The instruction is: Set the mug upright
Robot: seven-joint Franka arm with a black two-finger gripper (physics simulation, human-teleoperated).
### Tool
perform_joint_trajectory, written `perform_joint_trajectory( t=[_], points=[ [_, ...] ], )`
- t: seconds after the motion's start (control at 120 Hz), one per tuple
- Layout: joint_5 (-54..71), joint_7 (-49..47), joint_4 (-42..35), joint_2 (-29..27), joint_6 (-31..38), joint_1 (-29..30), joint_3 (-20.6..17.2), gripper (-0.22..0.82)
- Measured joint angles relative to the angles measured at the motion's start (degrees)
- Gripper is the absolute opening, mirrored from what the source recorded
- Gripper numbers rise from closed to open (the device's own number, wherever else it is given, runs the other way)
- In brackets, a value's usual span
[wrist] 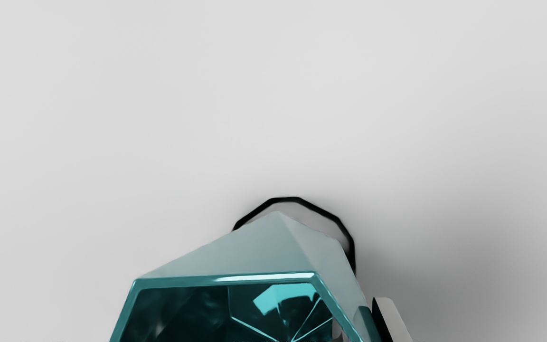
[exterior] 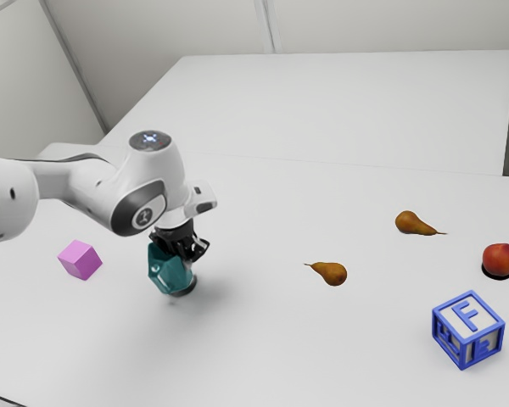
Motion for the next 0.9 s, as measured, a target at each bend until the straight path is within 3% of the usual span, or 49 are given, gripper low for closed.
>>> perform_joint_trajectory(
  t=[0.3,0.75,0.9],
  points=[
    [0.3,-2.8,0.0,1.1,0.9,-0.3,0.0,-0.18],
    [-0.7,-3.6,0.3,-1.5,1.2,-0.7,0.0,0.20],
    [-1.1,-3.6,0.8,-2.3,1.0,-0.3,0.0,0.28]
  ],
)
